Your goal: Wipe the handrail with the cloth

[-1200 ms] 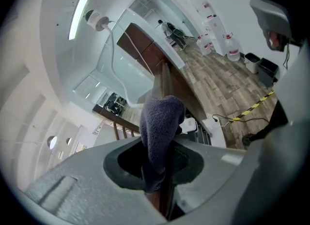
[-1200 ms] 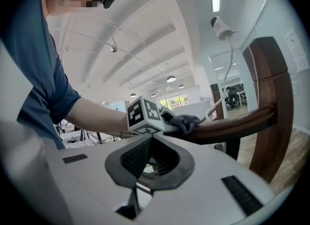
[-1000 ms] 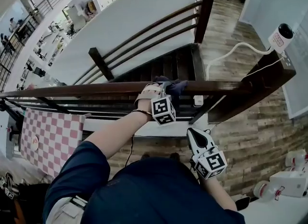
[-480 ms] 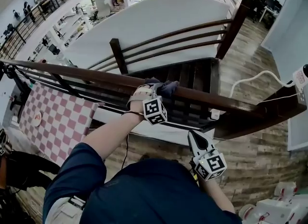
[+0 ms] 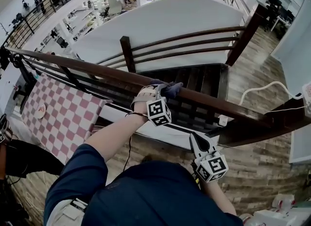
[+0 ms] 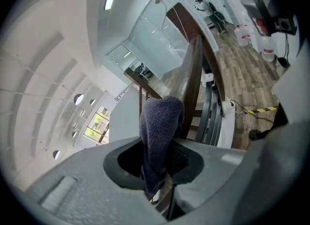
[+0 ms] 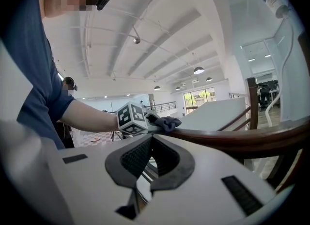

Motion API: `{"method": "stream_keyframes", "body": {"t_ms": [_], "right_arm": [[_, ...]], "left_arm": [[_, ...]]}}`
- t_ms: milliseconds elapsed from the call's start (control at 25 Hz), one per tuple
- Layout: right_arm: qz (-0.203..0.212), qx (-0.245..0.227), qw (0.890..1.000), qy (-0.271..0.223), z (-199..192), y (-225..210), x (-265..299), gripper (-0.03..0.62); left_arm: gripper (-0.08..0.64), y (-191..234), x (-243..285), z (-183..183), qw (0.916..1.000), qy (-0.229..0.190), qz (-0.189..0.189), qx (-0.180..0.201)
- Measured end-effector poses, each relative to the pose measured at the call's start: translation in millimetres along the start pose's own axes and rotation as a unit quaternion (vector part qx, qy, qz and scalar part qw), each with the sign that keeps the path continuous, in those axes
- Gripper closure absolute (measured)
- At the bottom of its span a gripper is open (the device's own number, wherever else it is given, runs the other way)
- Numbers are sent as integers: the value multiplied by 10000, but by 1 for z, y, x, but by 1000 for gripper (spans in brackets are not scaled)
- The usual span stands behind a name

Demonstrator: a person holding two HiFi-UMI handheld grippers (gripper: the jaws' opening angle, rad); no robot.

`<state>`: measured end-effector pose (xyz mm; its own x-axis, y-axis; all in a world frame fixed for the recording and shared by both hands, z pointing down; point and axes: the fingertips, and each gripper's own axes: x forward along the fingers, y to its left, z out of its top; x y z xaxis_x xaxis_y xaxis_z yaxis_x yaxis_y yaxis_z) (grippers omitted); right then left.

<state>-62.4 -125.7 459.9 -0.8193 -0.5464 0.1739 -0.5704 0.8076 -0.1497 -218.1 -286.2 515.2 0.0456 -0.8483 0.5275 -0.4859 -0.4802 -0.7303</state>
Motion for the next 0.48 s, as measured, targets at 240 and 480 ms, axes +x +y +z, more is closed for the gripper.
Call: {"method": "stream_keyframes", "body": {"t_ms": [240, 480], "right_arm": [[71, -13, 10000, -65, 4, 2, 8, 581], [144, -19, 9999, -22, -2, 6, 8, 581]], "left_arm": [[471, -3, -23, -10, 9975, -142, -172, -670], [471, -37, -75, 2, 9846, -648, -589, -1513]]}}
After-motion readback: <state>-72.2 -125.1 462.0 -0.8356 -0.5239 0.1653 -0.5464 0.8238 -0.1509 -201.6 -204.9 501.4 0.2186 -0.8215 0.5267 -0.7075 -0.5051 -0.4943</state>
